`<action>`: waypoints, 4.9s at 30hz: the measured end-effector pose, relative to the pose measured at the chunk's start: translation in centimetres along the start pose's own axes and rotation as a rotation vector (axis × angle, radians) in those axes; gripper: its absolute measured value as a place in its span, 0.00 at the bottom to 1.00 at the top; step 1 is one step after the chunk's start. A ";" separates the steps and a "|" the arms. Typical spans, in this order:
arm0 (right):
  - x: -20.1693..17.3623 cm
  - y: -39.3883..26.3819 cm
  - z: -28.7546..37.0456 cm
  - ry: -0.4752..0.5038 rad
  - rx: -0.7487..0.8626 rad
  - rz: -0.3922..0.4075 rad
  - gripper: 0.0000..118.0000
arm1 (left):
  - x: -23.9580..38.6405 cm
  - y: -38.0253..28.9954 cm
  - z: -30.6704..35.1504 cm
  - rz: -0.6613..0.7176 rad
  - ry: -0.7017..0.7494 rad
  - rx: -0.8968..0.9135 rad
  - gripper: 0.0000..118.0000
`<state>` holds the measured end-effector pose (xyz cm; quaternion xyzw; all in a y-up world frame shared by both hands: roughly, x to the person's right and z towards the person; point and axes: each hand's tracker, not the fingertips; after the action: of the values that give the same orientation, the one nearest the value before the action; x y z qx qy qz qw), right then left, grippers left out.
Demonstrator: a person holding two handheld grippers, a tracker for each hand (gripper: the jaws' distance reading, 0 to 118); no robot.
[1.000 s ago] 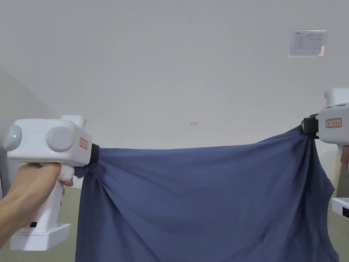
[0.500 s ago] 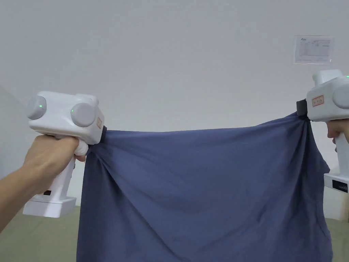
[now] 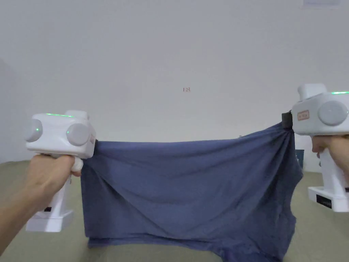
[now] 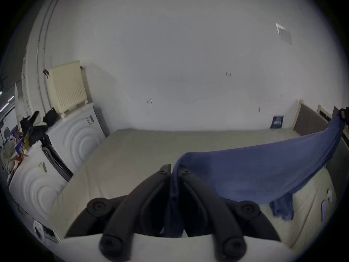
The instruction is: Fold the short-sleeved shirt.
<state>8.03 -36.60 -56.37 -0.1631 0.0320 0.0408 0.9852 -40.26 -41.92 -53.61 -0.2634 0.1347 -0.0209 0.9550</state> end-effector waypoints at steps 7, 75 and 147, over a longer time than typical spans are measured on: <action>-0.5 -15.1 4.5 0.074 -0.141 -0.027 0.01 | -1.7 -12.8 0.2 -0.015 -0.049 -0.126 0.06; -0.6 -42.5 27.1 0.191 -0.610 -0.047 0.89 | -9.4 -41.8 19.1 0.006 -0.147 -0.438 0.01; 2.2 -39.4 13.0 0.085 -0.614 -0.195 0.34 | -5.4 -35.6 2.7 -0.006 -0.106 -0.499 0.44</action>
<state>14.44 -69.38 -31.72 -0.4566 0.0436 -0.0528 0.8870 -43.64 -70.57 -31.95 -0.4919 0.0848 0.0241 0.8662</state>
